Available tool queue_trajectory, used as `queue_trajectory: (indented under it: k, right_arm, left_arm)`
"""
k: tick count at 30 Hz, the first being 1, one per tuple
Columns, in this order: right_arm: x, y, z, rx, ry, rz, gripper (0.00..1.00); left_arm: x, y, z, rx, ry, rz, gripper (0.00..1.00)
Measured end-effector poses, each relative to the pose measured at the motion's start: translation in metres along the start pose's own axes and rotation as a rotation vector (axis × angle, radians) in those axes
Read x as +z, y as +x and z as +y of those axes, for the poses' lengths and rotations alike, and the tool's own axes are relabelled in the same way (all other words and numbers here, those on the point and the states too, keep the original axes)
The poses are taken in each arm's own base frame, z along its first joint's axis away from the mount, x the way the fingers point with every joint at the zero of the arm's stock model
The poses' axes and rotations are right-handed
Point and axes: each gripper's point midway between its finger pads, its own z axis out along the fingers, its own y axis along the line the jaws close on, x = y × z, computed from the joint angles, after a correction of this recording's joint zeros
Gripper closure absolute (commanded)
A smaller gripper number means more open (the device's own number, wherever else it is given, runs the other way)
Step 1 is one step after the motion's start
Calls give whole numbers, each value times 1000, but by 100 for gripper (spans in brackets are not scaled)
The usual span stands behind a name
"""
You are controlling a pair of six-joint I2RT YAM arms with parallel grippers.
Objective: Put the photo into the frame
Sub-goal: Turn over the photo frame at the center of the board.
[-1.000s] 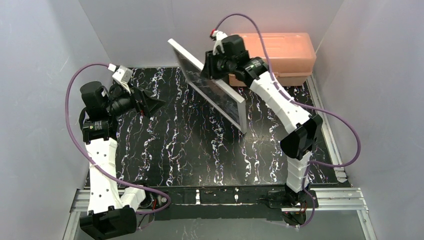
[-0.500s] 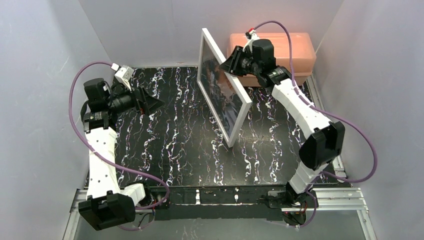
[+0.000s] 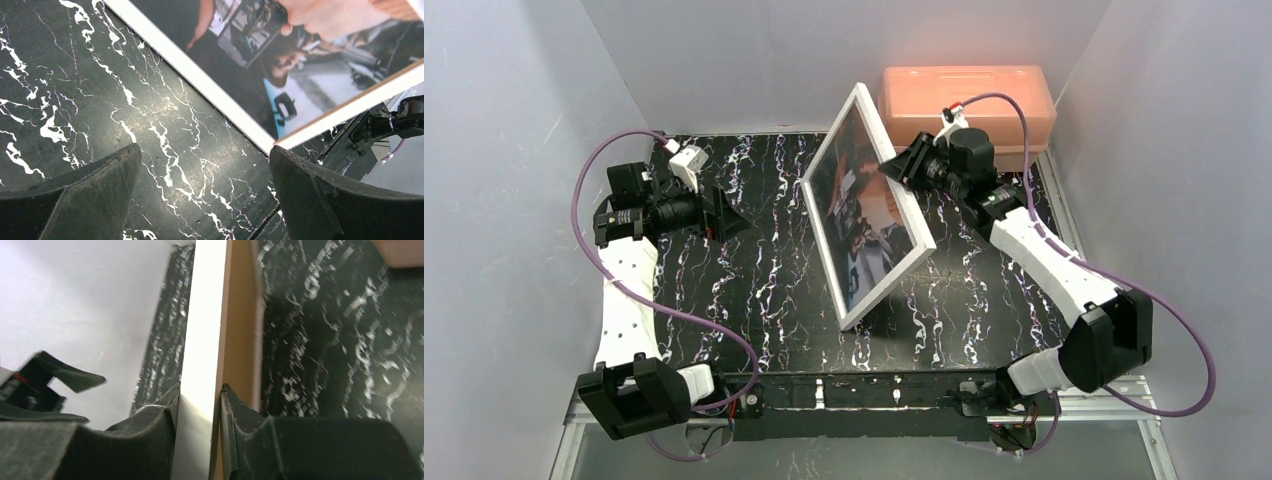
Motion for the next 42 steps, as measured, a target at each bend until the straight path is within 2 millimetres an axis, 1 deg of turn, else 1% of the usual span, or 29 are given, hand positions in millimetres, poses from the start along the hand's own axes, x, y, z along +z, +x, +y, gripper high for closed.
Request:
queue_trajectory:
  k: [2, 3, 5, 8, 10, 11, 15, 18, 22, 29, 34, 38, 42]
  right_arm:
    - [-7, 13, -13, 6, 22, 9, 77]
    - [-10, 24, -22, 11, 39, 27, 78]
    - [-13, 52, -44, 31, 82, 81, 78]
    - [-18, 101, -77, 105, 145, 176, 78]
    - [-22, 118, -87, 140, 158, 199, 78]
    - [-24, 122, -88, 152, 156, 199, 77]
    - [-31, 123, -89, 171, 129, 145, 73]
    - [-36, 130, -98, 187, 121, 108, 69]
    - [-37, 142, -112, 209, 102, 73, 62]
    - [-26, 158, -127, 195, 74, 78, 59]
    - [-22, 175, -150, 227, 95, 96, 57]
    - [-24, 188, -166, 252, 124, 105, 52]
    - [-19, 192, -176, 250, 141, 101, 43]
  left_arm:
    - [0, 3, 1, 8, -2, 12, 2]
    - [0, 4, 1, 13, -2, 14, 2]
    - [0, 6, 1, 20, 1, 23, 2]
    - [-1, 12, 0, 9, 9, 50, 2]
    - [0, 13, 3, 3, 7, 70, 2]
    - [0, 14, 5, 5, 3, 81, 2]
    - [0, 23, 12, 16, -18, 123, 2]
    - [-1, 28, 16, 40, -29, 141, 2]
    - [-2, 39, 19, 53, -37, 176, 2]
    - [-2, 56, 26, 70, -46, 235, 2]
    - [0, 65, 33, 59, -50, 275, 2]
    - [2, 76, 38, 41, -58, 310, 2]
    - [1, 77, 39, 40, -65, 316, 2]
